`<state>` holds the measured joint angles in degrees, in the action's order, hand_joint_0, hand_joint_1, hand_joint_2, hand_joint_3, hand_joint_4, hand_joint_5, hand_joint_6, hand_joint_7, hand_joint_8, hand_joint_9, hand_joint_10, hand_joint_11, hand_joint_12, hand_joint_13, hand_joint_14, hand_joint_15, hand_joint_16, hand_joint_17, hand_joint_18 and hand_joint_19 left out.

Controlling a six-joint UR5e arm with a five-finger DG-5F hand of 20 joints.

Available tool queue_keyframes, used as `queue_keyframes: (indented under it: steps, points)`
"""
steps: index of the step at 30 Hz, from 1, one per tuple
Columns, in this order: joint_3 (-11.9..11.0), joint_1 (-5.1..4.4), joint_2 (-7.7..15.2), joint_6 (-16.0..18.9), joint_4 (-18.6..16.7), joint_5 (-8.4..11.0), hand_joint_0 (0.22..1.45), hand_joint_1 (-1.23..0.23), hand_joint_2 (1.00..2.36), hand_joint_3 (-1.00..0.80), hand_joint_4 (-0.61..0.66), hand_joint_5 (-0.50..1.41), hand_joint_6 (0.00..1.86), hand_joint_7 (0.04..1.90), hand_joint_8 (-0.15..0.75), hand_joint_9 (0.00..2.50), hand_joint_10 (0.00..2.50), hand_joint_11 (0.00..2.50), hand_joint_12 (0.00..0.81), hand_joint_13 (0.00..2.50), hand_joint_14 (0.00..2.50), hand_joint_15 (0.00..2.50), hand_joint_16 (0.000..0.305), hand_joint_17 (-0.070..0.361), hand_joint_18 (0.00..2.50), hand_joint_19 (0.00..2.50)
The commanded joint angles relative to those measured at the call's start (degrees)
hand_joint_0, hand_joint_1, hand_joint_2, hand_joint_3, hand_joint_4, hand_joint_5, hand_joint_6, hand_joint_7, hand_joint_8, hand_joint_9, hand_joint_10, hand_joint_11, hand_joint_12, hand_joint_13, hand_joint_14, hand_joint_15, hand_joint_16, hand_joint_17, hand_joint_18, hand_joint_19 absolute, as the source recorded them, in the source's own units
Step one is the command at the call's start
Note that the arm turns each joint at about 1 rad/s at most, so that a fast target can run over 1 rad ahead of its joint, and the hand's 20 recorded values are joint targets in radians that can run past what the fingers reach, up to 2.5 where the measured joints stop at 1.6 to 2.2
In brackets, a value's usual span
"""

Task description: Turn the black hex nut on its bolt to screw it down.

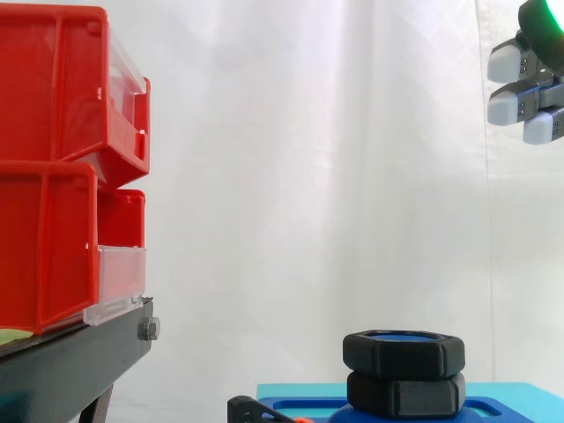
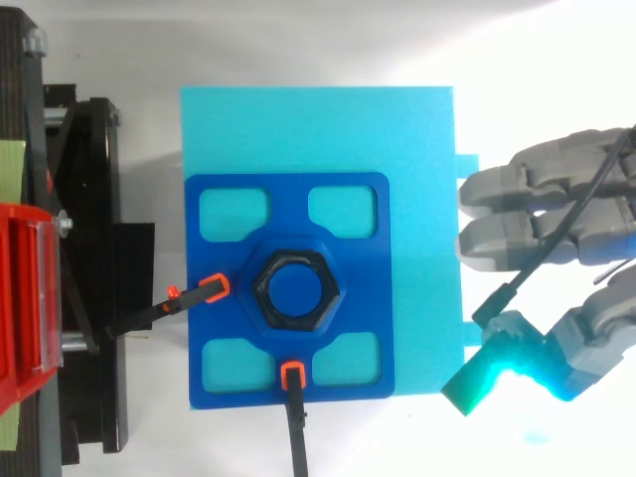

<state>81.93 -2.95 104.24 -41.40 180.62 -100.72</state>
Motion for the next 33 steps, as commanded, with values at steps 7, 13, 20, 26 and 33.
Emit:
queue_keyframes:
  steps: [7, 13, 20, 26, 33]
  points:
    - [-0.02, 0.05, 0.0, 0.0, 0.0, 0.0, 0.5, -0.4, 1.0, -0.5, -0.06, -0.27, 0.5, 0.5, 0.112, 0.02, 0.0, 0.0, 0.296, 0.07, 0.0, 0.0, 0.051, 0.116, 0.06, 0.15]
    - [-0.02, -0.03, 0.0, 0.0, 0.0, 0.0, 0.5, -0.4, 1.0, -0.5, -0.05, -0.27, 0.5, 0.5, 0.113, 0.03, 0.0, 0.0, 0.299, 0.08, 0.0, 0.0, 0.051, 0.116, 0.08, 0.16]
    - [-0.02, 0.05, 0.0, 0.0, 0.0, 0.0, 0.49, -0.4, 1.0, -0.5, -0.05, -0.27, 0.5, 0.5, 0.116, 0.03, 0.0, 0.0, 0.301, 0.09, 0.0, 0.0, 0.051, 0.115, 0.09, 0.16]
    - [-0.02, 0.05, 0.0, 0.0, 0.0, 0.0, 0.49, -0.4, 1.0, -0.5, -0.05, -0.27, 0.5, 0.5, 0.122, 0.05, 0.0, 0.0, 0.3, 0.11, 0.0, 0.0, 0.051, 0.115, 0.12, 0.18]
    - [-0.02, -0.03, 0.0, 0.0, 0.0, 0.0, 0.49, -0.42, 1.0, -0.5, -0.04, -0.27, 0.5, 0.5, 0.125, 0.08, 0.0, 0.0, 0.298, 0.13, 0.0, 0.0, 0.05, 0.113, 0.15, 0.17]
